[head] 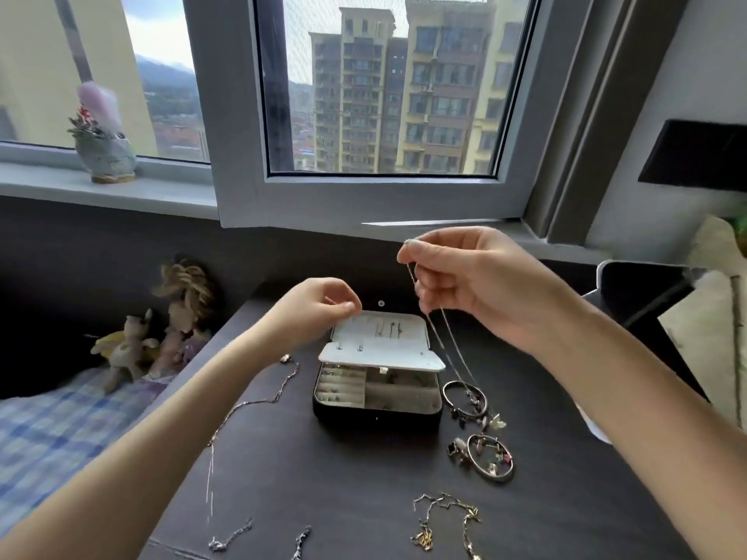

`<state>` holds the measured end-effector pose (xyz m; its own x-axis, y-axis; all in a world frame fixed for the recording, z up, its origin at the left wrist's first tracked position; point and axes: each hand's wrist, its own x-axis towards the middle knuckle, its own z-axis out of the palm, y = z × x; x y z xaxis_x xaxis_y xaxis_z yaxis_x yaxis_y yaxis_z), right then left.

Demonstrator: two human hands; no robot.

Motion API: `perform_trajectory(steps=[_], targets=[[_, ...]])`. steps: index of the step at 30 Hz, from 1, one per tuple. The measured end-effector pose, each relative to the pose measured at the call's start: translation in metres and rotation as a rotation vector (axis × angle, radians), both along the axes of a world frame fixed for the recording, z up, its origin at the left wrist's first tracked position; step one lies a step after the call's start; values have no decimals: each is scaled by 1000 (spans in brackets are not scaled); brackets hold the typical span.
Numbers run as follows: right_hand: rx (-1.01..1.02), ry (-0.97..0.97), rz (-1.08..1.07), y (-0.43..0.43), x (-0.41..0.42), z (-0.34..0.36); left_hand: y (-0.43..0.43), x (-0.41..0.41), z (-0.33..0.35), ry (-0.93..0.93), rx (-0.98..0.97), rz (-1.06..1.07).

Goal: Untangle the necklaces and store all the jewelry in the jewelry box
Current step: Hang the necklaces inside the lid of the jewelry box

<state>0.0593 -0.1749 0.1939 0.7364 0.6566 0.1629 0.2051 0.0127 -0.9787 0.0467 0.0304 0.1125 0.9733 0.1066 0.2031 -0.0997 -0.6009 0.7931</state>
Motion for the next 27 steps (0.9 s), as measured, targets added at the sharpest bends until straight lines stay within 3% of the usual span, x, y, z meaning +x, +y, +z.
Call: perform_trajectory(steps=[4,8,18,24,27], targets=[[-34,-79,-119,-2,17,26,11,53,-31,102,423,119],[-19,-103,-194,3,36,40,13,83,-61,187,598,126],[92,-29,-163,63,76,26,18,100,-93,172,559,153],[114,-32,-189,75,88,19,13,88,-103,22,575,180],[135,-44,-195,79,93,20,12,82,-108,-118,495,184]])
